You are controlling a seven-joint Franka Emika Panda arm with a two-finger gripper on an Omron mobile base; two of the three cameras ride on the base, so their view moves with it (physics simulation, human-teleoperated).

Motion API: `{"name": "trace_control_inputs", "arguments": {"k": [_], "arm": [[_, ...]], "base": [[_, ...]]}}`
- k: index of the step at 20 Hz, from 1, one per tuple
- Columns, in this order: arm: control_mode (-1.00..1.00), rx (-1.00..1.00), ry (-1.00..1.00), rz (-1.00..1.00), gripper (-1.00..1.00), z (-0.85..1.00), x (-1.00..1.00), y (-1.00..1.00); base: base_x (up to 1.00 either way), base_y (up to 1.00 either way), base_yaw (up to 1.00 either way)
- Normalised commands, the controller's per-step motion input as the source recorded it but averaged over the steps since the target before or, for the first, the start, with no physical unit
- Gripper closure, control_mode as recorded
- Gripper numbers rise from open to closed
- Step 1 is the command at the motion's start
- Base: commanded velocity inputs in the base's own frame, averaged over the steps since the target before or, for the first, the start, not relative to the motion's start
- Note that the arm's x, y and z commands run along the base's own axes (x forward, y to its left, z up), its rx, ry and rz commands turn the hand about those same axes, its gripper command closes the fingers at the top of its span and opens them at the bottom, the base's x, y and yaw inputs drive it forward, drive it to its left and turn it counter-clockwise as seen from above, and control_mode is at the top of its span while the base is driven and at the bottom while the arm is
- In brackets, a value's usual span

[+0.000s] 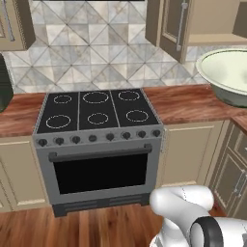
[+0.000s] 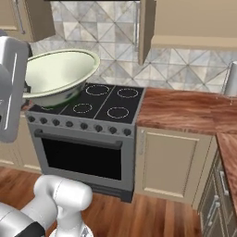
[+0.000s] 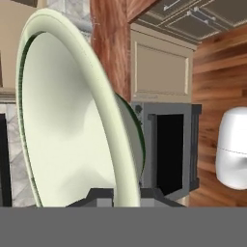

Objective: Move the bowls from the cabinet to the plates on the dining table.

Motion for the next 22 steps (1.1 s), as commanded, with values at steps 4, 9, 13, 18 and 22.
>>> {"name": "trace_control_inputs", "arguments": {"k": [4, 9, 13, 18, 22], "arm": [[1.0, 0.0, 0.0, 0.0, 1.0, 0.0, 0.0, 0.0], [1.0, 0.0, 0.0, 0.0, 1.0, 0.0, 0.0, 0.0], [1.0, 0.0, 0.0, 0.0, 1.0, 0.0, 0.0, 0.0], [1.0, 0.0, 0.0, 0.0, 1.0, 0.0, 0.0, 0.0], [1.0, 0.0, 0.0, 0.0, 1.0, 0.0, 0.0, 0.0]], "base": [[-0.01, 0.17, 0.24], [0.0, 0.12, 0.25], [0.0, 0.11, 0.25], [-0.01, 0.14, 0.24], [-0.19, 0.34, 0.16]]}}
